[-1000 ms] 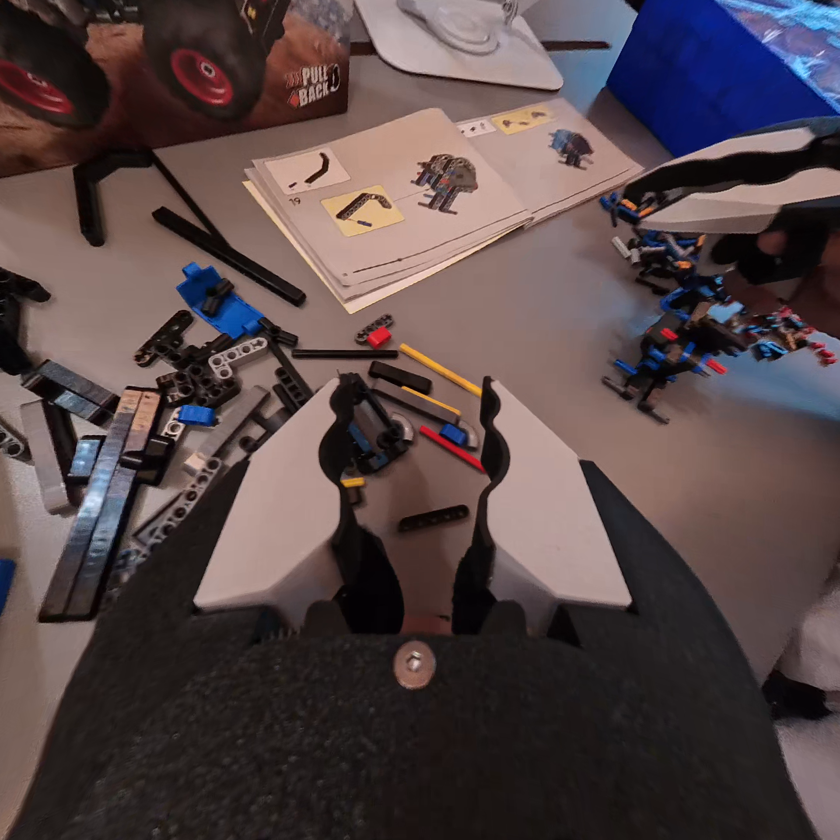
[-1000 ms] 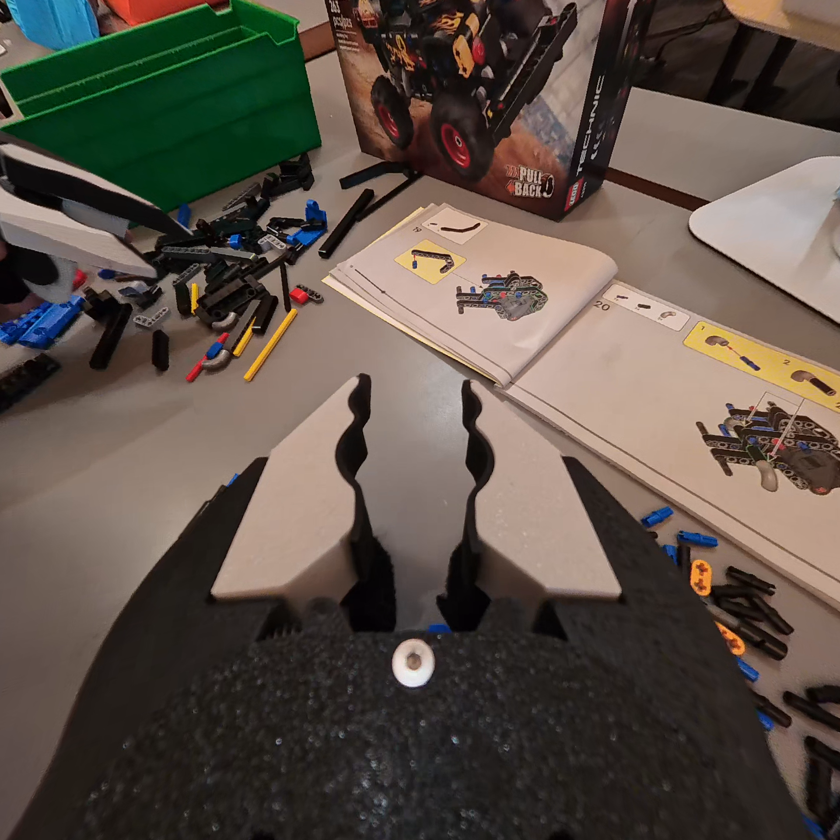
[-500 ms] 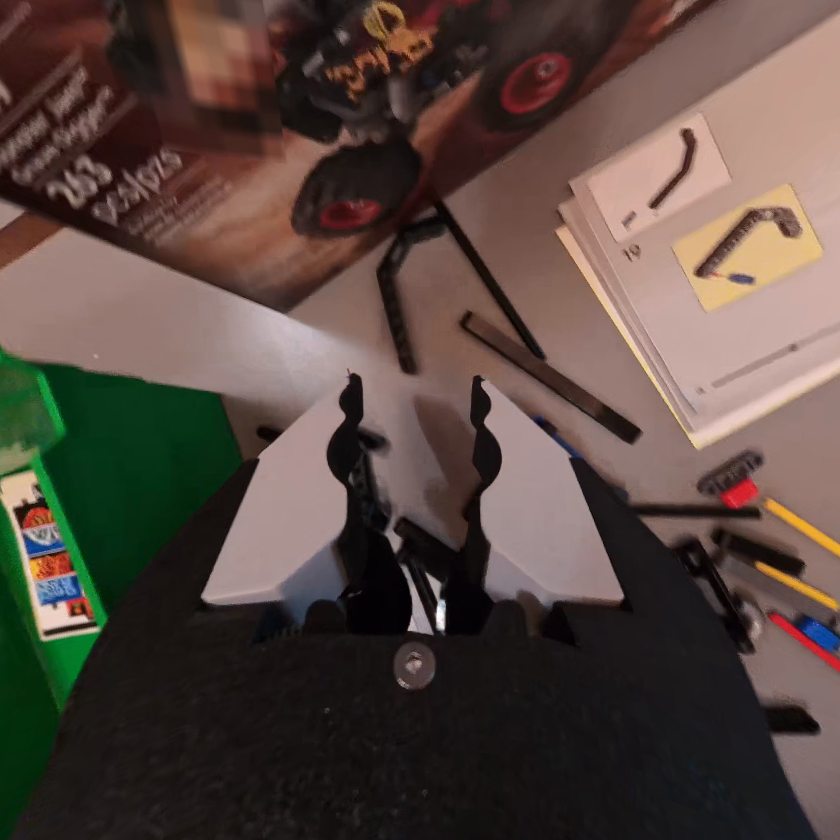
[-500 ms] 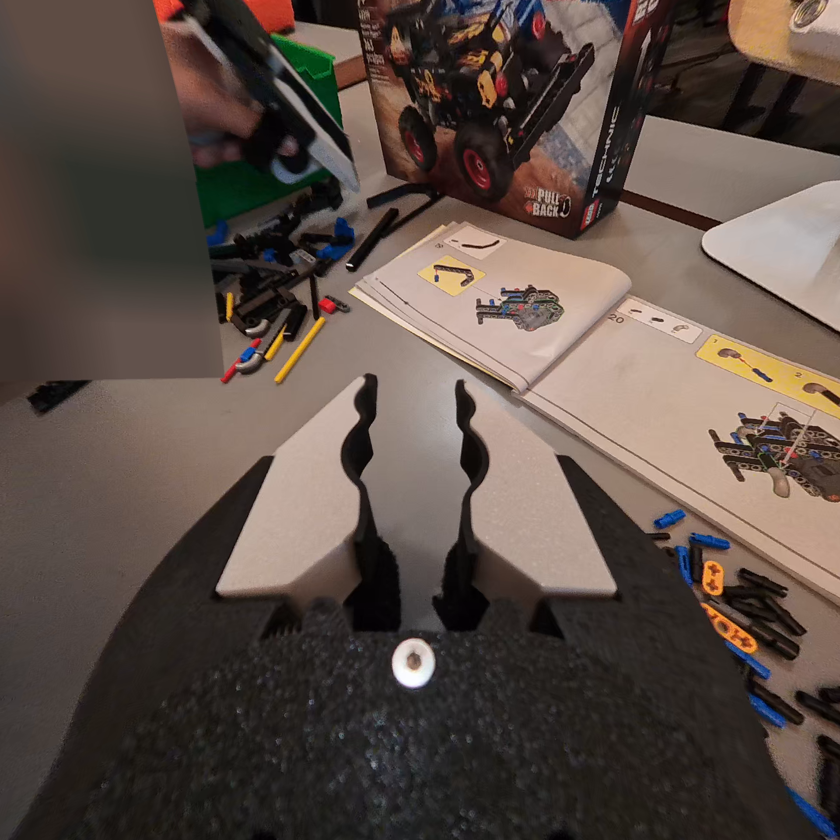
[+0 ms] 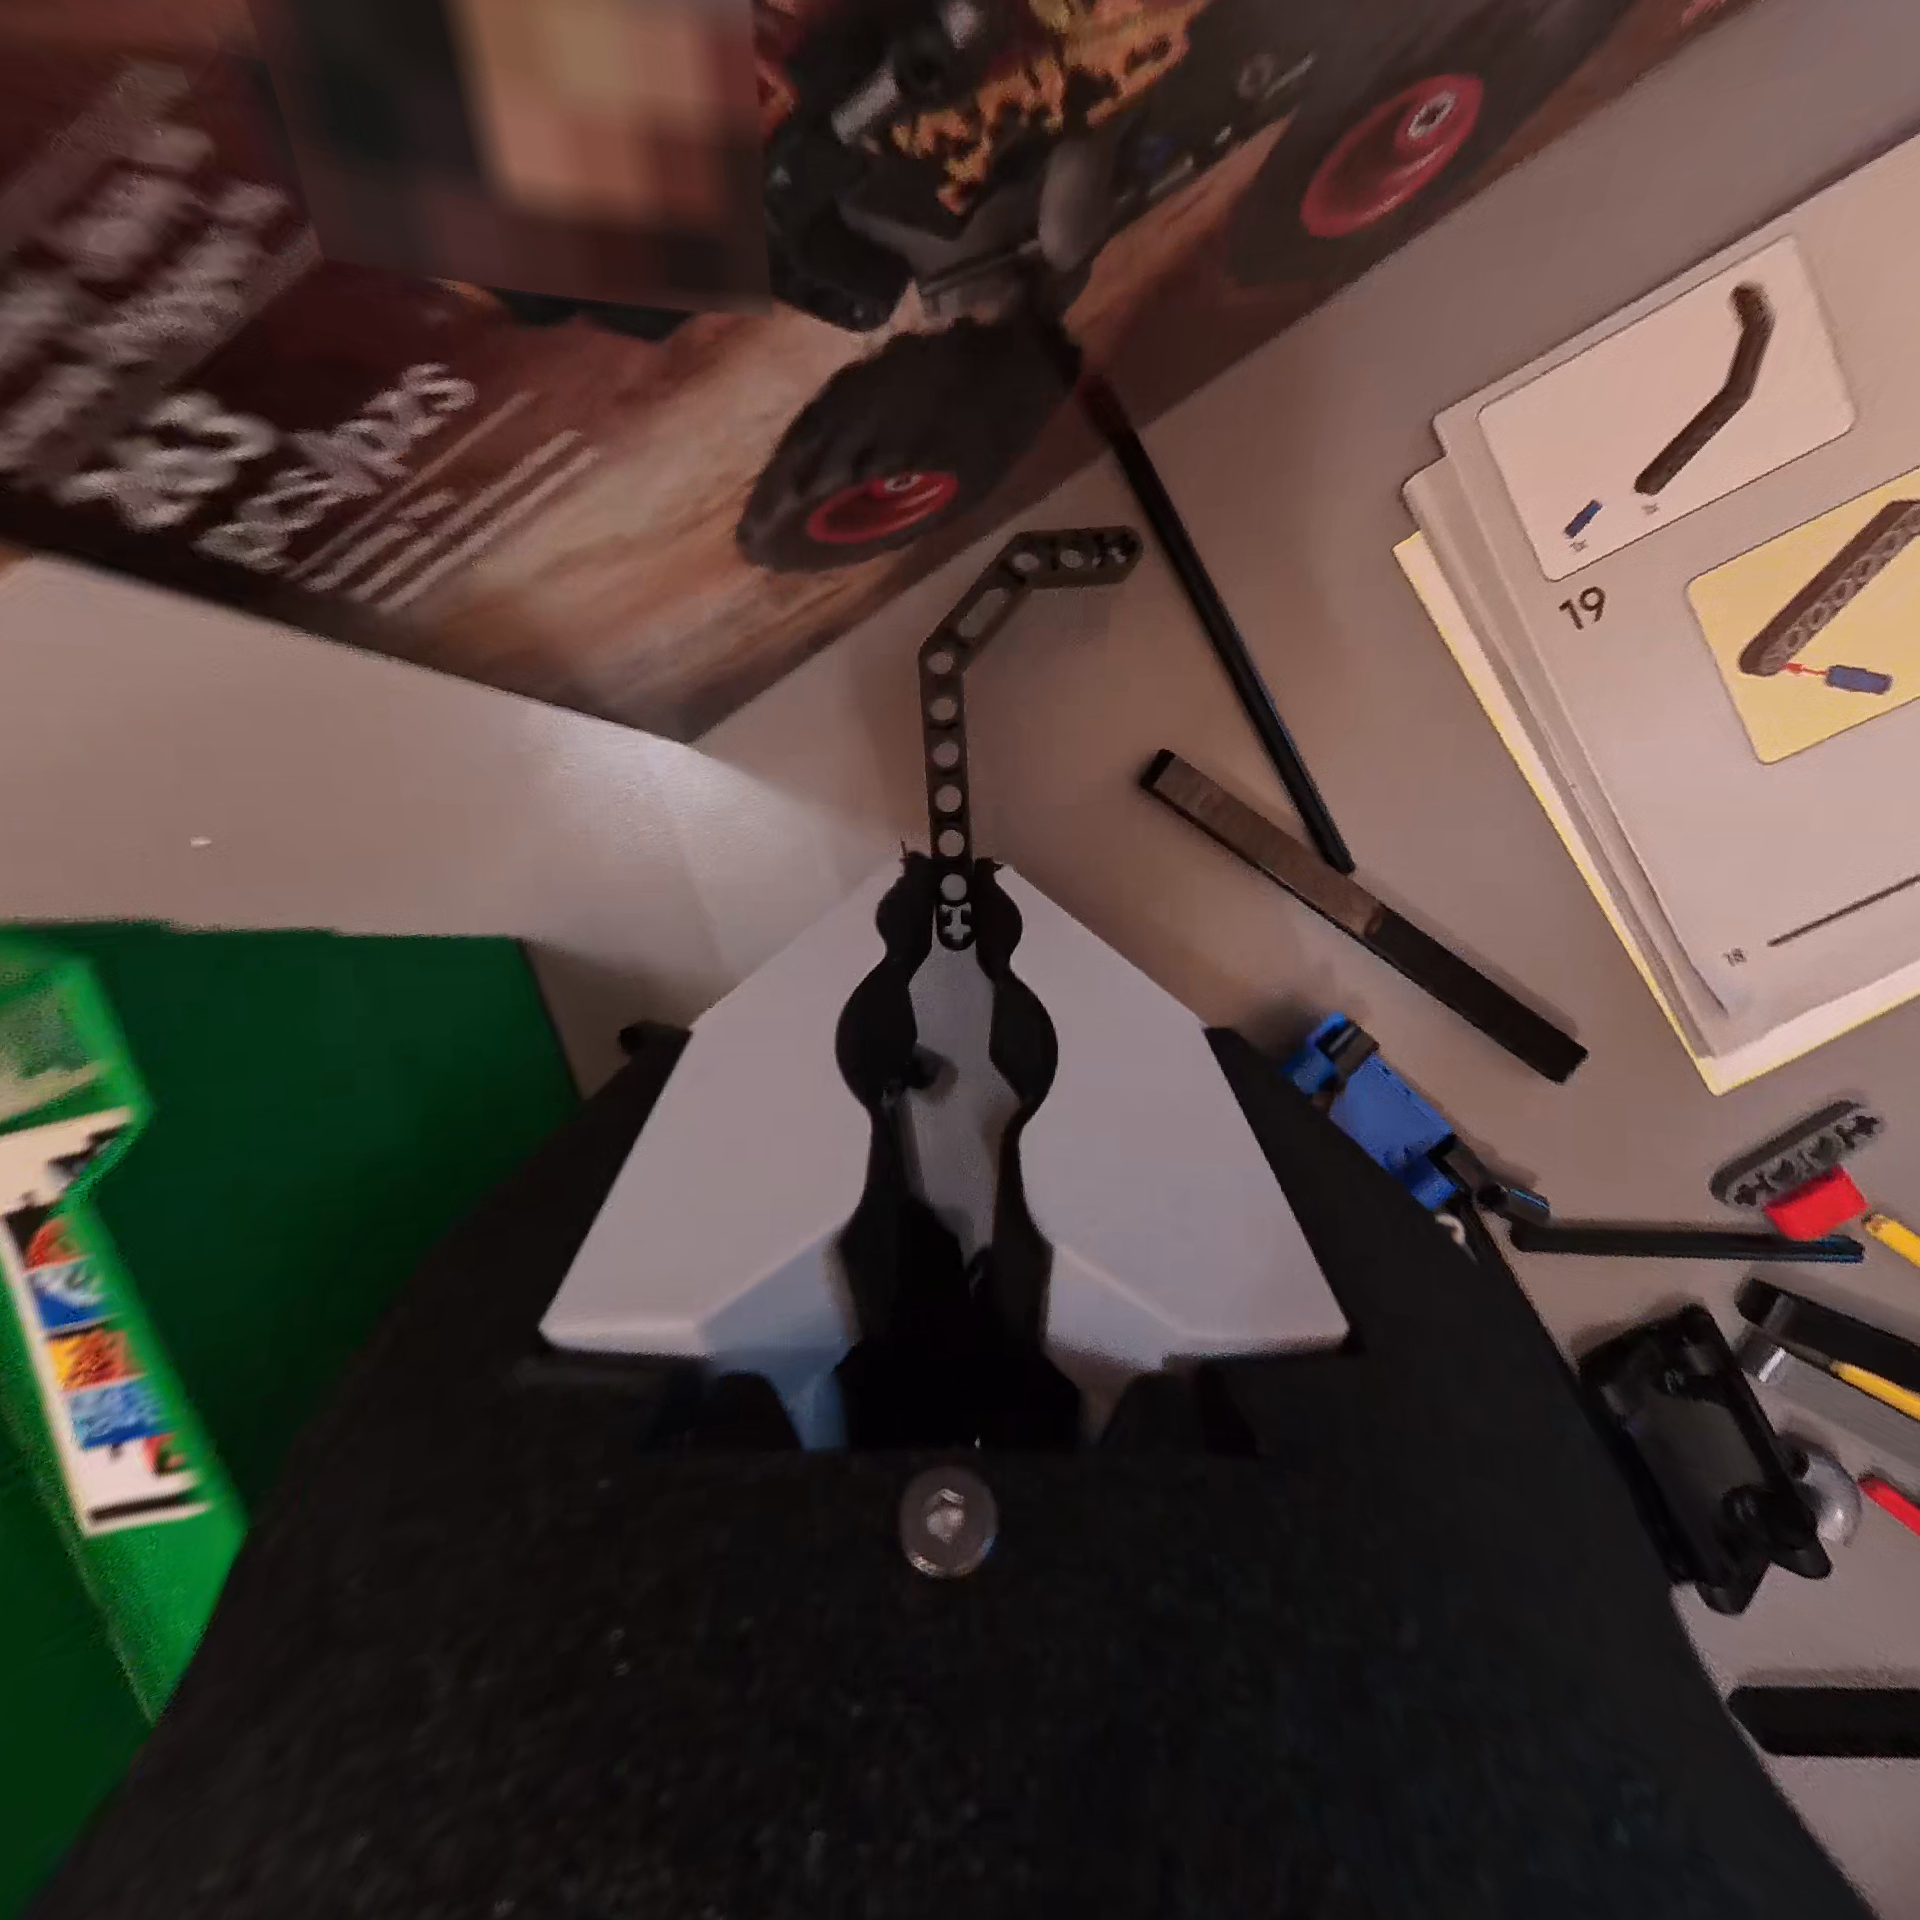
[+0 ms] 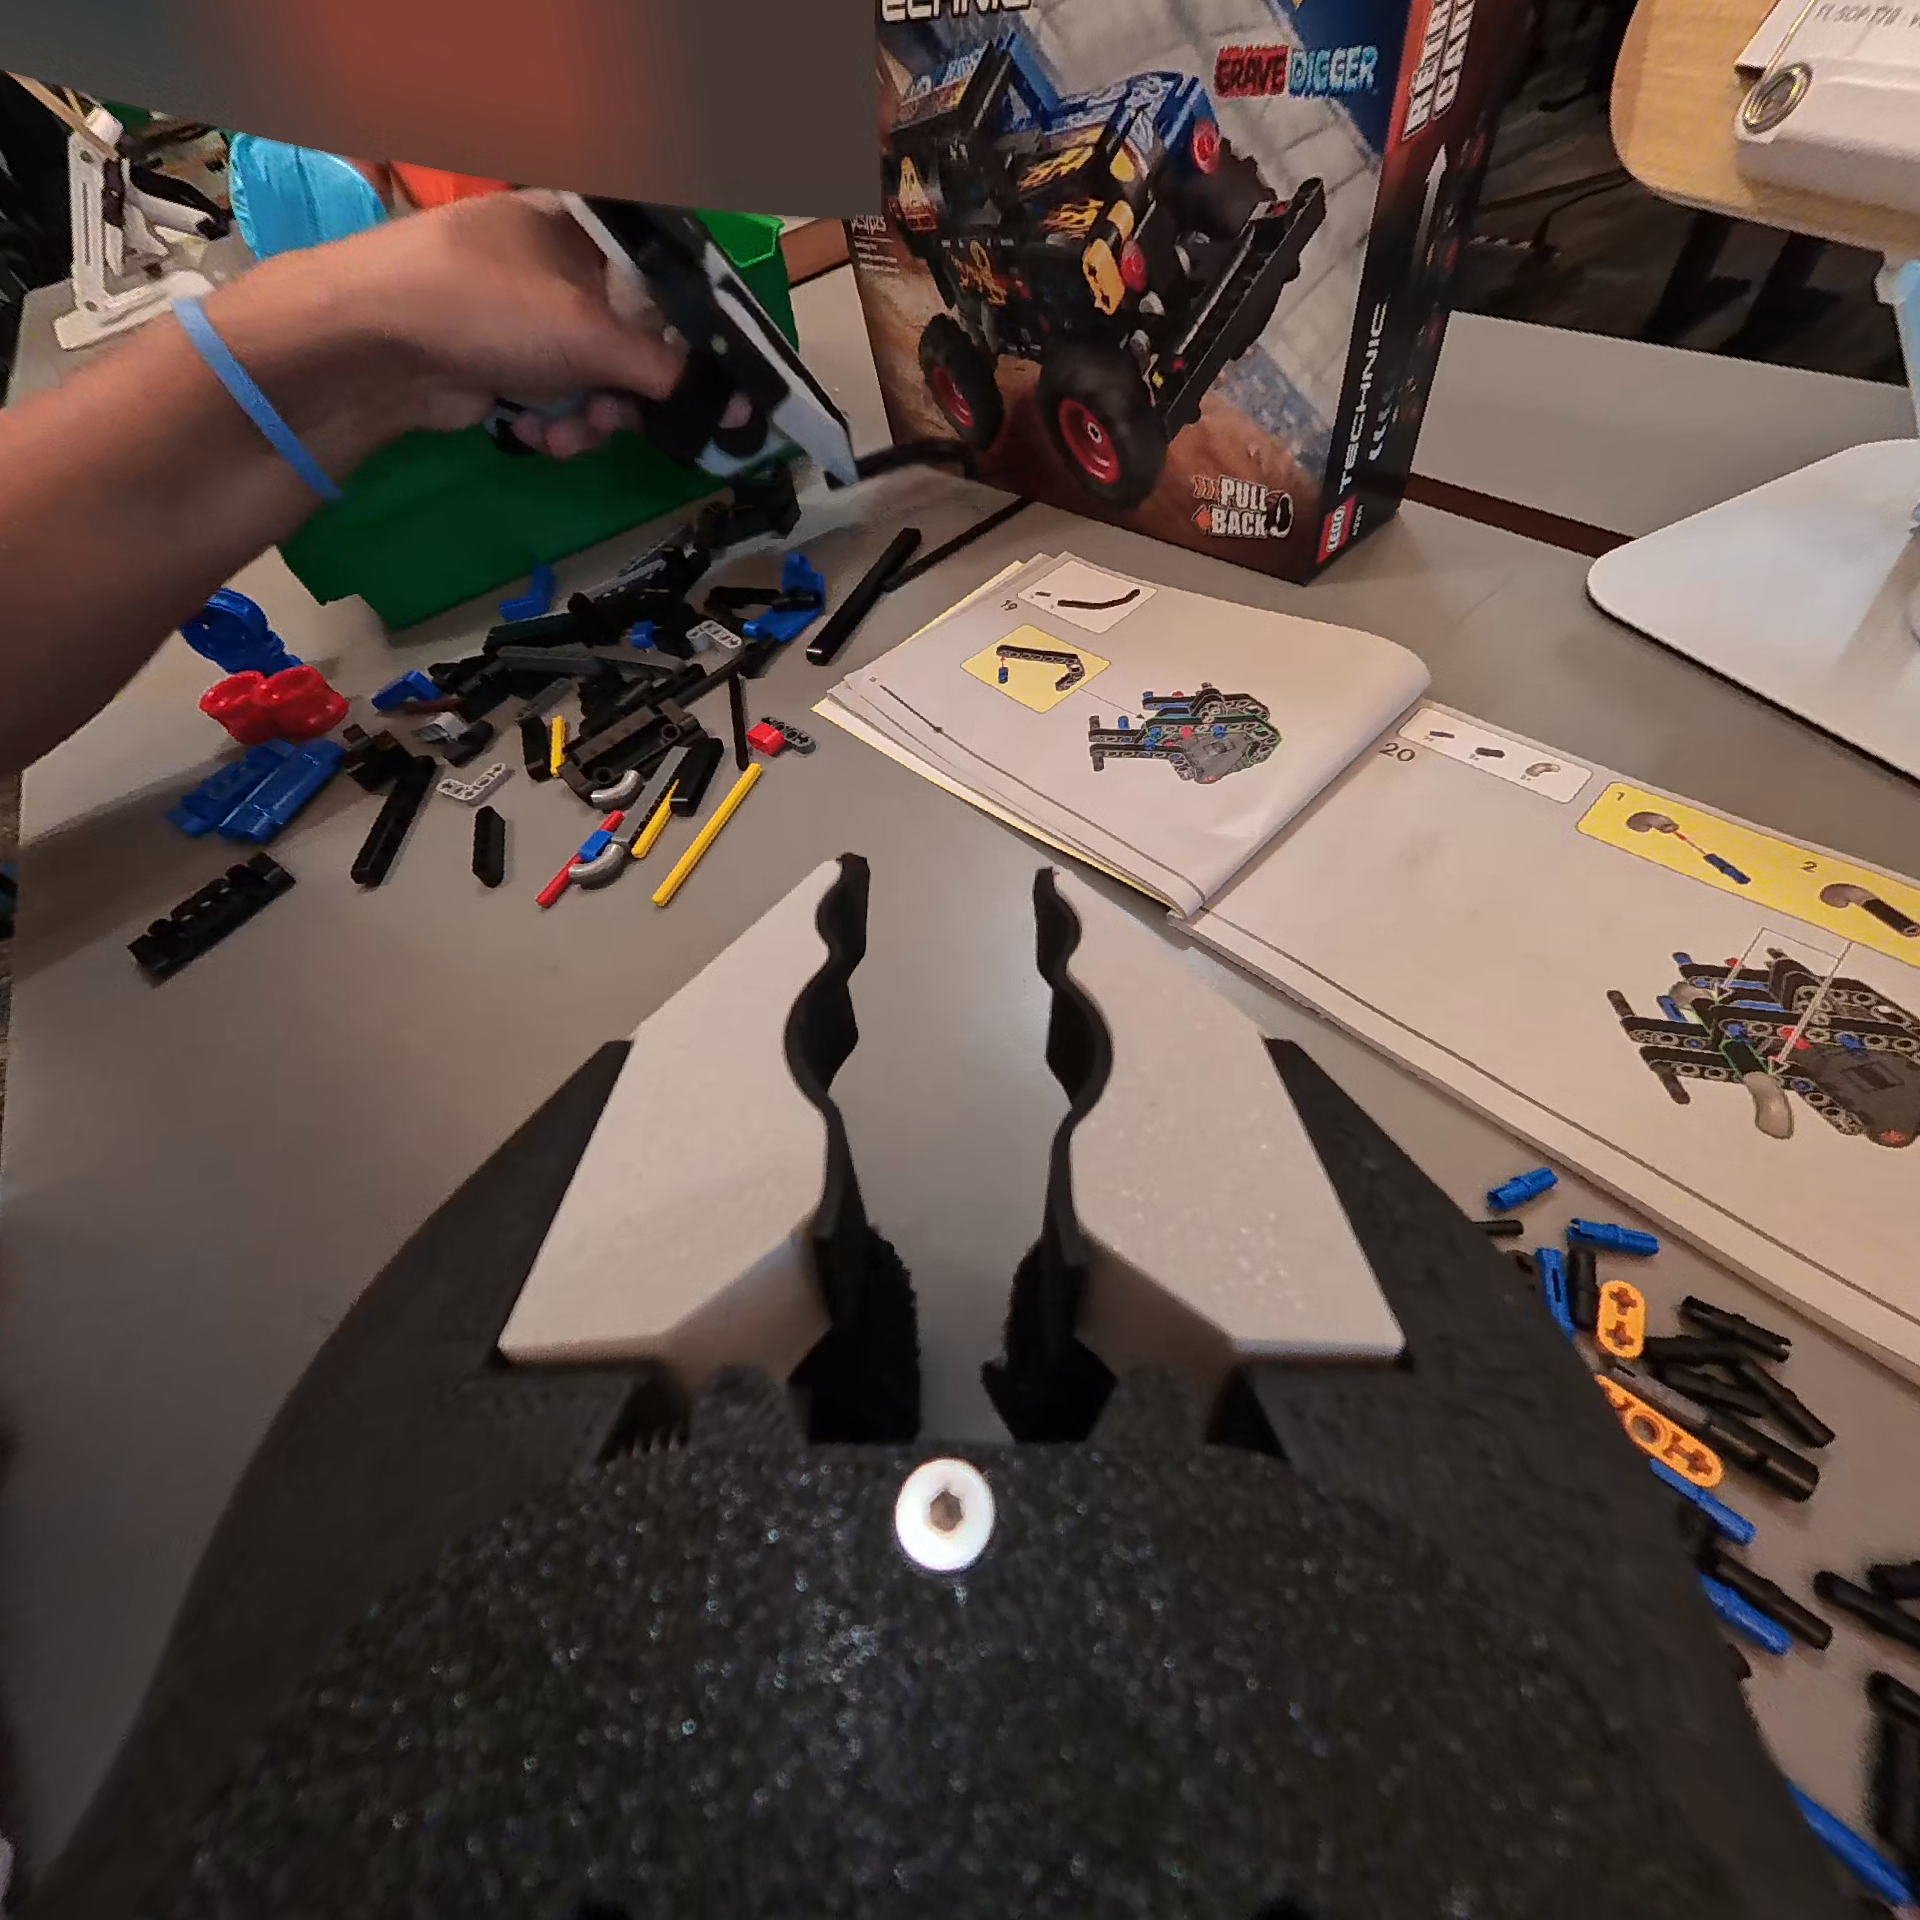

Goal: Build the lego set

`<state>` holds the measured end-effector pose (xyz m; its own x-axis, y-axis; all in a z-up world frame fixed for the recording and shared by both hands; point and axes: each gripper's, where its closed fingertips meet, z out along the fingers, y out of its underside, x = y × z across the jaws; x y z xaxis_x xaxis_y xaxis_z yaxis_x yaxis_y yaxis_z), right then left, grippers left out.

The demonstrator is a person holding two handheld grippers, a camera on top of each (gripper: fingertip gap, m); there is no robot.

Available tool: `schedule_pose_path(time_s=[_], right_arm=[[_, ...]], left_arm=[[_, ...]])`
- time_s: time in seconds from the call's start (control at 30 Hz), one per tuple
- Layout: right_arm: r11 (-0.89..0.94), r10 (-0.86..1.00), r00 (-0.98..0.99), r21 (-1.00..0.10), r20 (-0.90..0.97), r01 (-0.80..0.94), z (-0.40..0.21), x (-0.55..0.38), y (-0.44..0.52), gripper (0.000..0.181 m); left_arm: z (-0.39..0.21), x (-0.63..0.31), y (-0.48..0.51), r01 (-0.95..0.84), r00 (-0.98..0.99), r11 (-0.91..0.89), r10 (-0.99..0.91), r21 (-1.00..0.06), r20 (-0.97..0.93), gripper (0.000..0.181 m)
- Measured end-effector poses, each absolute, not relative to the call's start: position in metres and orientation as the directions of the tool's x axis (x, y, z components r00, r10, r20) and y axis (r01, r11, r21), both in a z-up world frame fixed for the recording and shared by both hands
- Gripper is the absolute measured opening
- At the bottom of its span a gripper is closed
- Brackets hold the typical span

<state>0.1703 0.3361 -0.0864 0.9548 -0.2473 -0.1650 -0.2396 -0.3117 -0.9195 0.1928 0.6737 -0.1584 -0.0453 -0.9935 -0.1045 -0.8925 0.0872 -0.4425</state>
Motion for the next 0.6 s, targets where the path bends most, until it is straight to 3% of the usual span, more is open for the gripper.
schedule_pose_path(time_s=[0.13, 0.27, 0.43, 0.6], right_arm=[[-0.317, -0.272, 0.955, -0.926, -0.121, -0.208, -0.085, 0.176, 0.333, 0.031], [-0.31, -0.29, 0.949, -0.926, -0.123, -0.215, -0.085, 0.181, 0.331, 0.03], [-0.325, -0.301, 0.947, -0.923, -0.108, -0.209, -0.089, 0.183, 0.331, 0.03], [-0.313, -0.279, 0.952, -0.926, -0.122, -0.21, -0.086, 0.177, 0.334, 0.03]], left_arm=[[-0.114, 0.173, 0.646, -0.799, -0.081, 0.104, -0.995, -0.592, -0.067, 0.006], [-0.088, 0.127, 0.546, -0.721, -0.262, 0.075, -0.95, -0.689, 0.172, 0.006], [-0.122, 0.055, 0.445, -0.772, -0.378, 0.138, -0.884, -0.62, 0.275, 0.006], [-0.154, 0.016, 0.414, -0.786, -0.42, 0.278, -0.896, -0.553, 0.146, 0.006]])
